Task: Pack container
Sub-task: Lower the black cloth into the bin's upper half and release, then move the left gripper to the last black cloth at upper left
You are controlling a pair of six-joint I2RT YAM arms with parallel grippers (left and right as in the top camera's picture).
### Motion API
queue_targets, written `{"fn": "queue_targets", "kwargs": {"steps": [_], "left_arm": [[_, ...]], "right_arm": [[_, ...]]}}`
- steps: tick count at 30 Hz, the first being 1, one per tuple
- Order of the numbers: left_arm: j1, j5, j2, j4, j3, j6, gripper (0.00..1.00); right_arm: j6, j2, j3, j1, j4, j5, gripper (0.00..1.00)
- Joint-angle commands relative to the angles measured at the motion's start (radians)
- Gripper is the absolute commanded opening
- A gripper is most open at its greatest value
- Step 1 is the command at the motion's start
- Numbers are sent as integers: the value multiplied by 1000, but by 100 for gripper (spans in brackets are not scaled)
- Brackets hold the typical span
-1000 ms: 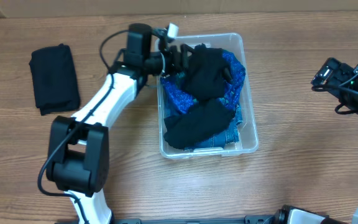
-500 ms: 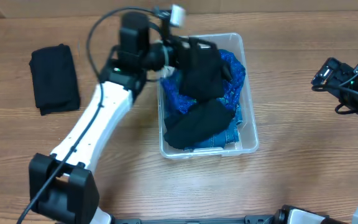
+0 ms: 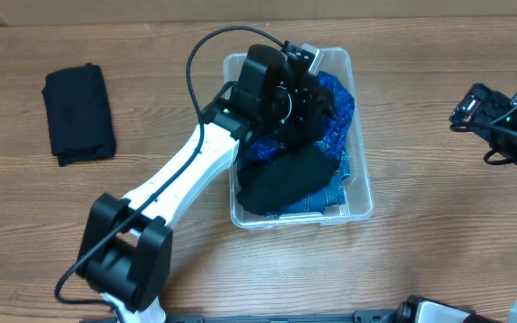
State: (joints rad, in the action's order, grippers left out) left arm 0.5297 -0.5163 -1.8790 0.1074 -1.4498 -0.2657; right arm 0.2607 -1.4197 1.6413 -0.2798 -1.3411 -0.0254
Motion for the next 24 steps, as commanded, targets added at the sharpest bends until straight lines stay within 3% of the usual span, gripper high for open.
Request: {"fn": "queue_targets", "kwargs": {"steps": [1, 3, 7, 10, 18, 22, 24], "left_arm": [[-46, 26, -106, 12, -83, -14, 18], [-75, 26, -154, 43, -109, -49, 17], [-167, 27, -251, 113, -123, -163, 4], [-254, 5, -309, 196, -123, -257, 4], [-266, -80, -316, 253, -134, -182, 4], [-243, -172, -311, 254, -200, -156, 10], [-241, -205, -302, 263, -246, -153, 24]], "right_arm": [[-2, 0, 2, 5, 2, 5, 100], [-2, 0, 2, 5, 1, 5, 100], [-2, 0, 2, 5, -1, 5, 100], [-2, 0, 2, 5, 0, 5, 100], [-2, 0, 2, 5, 2, 5, 100], [-3, 0, 2, 5, -1, 5, 100], [-3, 0, 2, 5, -1, 5, 100]]}}
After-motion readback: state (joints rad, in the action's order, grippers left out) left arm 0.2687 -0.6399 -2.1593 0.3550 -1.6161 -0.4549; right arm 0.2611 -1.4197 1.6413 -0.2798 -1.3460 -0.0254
